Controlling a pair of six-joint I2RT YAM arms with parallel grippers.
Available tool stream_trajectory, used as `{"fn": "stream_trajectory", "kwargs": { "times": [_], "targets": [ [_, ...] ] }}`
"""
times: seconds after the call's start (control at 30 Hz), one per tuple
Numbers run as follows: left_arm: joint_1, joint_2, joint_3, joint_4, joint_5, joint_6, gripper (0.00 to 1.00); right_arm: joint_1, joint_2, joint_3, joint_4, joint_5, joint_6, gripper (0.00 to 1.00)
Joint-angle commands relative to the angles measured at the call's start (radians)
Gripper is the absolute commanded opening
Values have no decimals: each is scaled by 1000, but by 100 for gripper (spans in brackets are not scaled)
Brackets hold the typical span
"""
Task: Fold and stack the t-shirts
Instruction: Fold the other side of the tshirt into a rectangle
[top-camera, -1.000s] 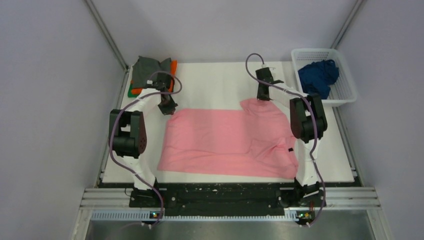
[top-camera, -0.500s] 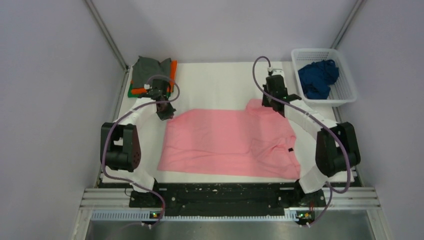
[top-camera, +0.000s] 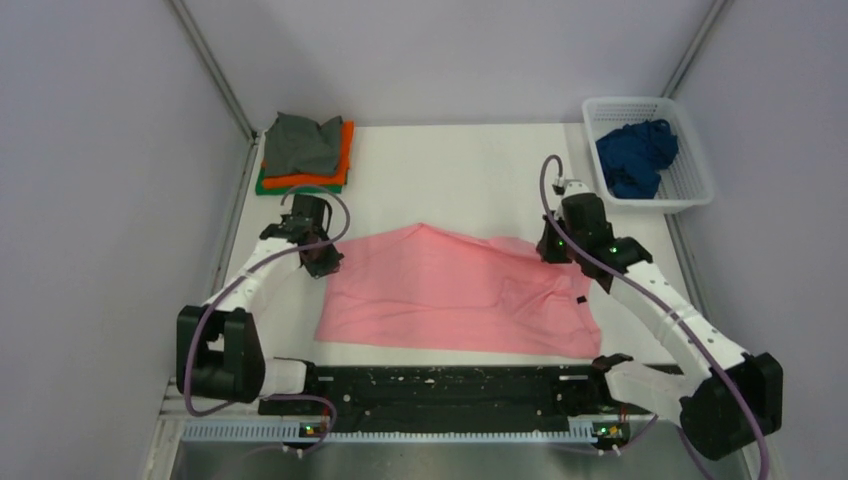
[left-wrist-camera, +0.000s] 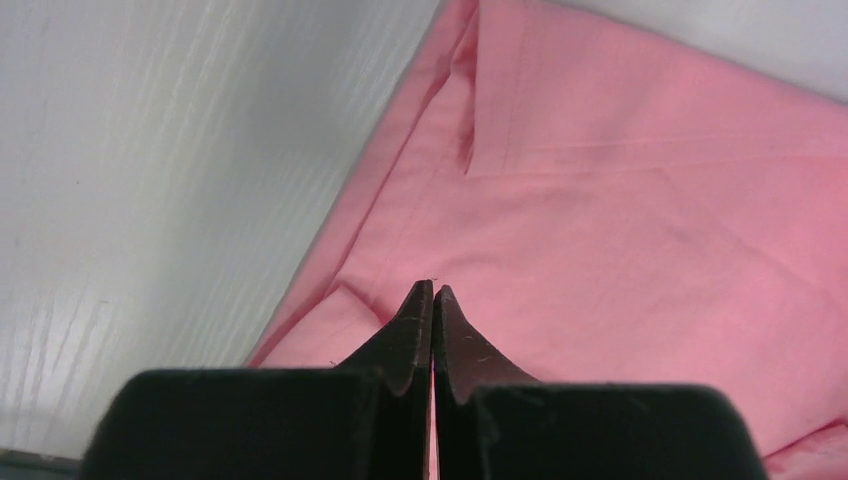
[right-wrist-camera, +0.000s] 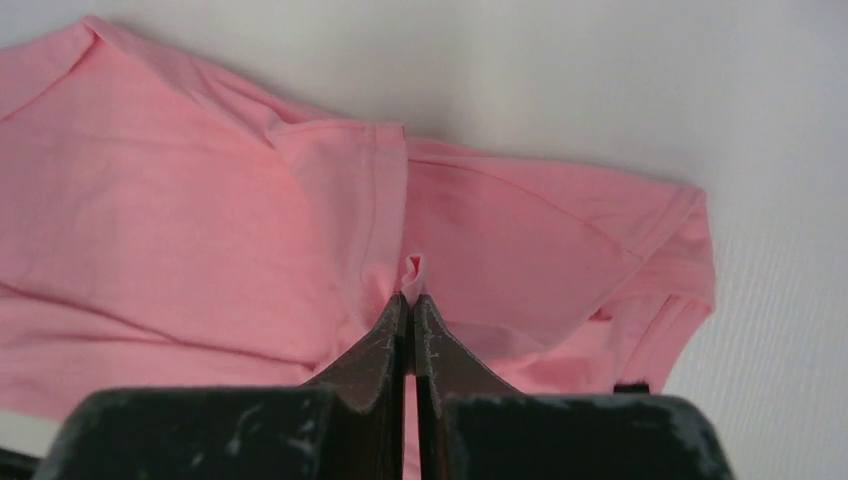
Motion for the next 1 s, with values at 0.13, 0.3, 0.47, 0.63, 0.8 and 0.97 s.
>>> {"fn": "stream_trajectory", "kwargs": {
  "times": [0.13, 0.3, 0.47, 0.63, 0.8, 0.97],
  "targets": [
    [-3, -103, -40, 16, 8, -44, 0, 12, -178, -75, -157, -101, 51, 0],
    [-3, 41, 7, 108, 49, -74, 22, 12, -90, -55, -40, -97, 46, 0],
    [-3, 137, 41, 142, 12, -74, 34, 11, -54, -31, -7, -93, 33, 0],
    [-3, 191, 39, 185, 32, -93, 34, 12, -63, -37, -16, -86, 32, 0],
    [-3, 214, 48, 200, -18, -96, 34, 11, -69, -40, -24, -77, 36, 0],
    [-3, 255, 87, 209, -28, -95, 34, 12, -69, -39, -27, -75, 40, 0]
  ]
}}
